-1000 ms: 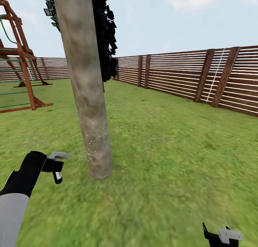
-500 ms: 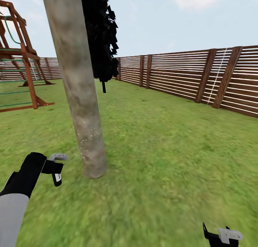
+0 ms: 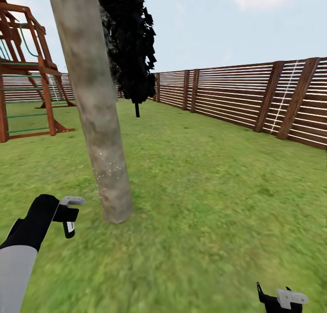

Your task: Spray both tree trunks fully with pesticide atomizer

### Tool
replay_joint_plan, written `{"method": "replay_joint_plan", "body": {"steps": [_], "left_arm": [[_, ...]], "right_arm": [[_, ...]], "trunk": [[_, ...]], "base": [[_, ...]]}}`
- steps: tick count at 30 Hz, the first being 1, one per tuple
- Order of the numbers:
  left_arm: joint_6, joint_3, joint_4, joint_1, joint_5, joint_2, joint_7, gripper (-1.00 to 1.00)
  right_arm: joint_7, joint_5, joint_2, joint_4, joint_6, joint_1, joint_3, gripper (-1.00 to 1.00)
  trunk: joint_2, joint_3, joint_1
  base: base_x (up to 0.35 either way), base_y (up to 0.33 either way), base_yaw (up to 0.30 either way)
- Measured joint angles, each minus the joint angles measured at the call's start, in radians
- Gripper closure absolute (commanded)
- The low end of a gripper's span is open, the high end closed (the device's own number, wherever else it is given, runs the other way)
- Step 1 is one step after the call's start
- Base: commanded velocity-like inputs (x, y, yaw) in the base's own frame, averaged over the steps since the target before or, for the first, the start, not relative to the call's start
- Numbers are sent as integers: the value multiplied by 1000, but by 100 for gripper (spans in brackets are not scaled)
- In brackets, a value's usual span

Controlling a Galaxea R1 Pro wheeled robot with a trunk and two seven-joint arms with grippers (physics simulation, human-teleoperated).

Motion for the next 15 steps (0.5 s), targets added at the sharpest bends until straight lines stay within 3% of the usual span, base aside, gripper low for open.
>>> {"method": "replay_joint_plan", "body": {"steps": [5, 15], "left_arm": [[1, 4, -1, -1, 0, 0, 0, 100], [1, 4, -1, 0, 0, -2, 0, 100]], "right_arm": [[0, 0, 0, 1, 0, 0, 0, -100], [0, 0, 0, -1, 0, 0, 0, -100]], "trunk": [[0, 0, 0], [0, 0, 0]], "base": [[0, -274, 30], [0, -274, 219]]}}
